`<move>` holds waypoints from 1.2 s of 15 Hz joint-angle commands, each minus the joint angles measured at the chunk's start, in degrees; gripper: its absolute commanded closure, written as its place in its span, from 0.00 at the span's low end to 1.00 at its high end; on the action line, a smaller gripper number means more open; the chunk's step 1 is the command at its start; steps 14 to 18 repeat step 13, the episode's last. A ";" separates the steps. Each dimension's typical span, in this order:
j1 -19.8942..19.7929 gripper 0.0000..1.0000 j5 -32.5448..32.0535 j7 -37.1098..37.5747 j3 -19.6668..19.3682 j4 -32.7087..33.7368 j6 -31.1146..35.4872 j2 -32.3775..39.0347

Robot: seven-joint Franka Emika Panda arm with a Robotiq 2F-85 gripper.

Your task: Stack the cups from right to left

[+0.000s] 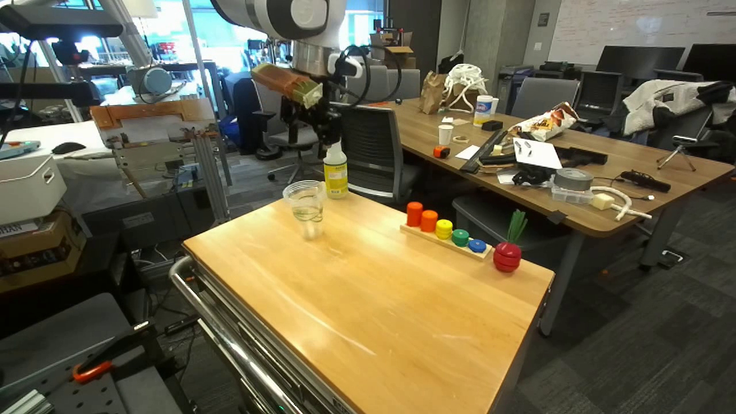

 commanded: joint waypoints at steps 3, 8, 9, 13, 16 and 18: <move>2.07 0.00 -11.53 7.54 -2.43 1.15 0.32 -8.93; 0.09 0.00 -17.35 11.39 -4.41 0.76 -1.43 -15.95; 0.51 0.00 -15.65 9.84 -3.70 1.72 -0.67 -13.05; -0.15 0.00 -16.28 10.08 -4.41 1.32 -1.44 -15.13; -0.15 0.00 -16.28 10.08 -4.41 1.32 -1.44 -15.13; -0.15 0.00 -16.28 10.08 -4.41 1.32 -1.44 -15.13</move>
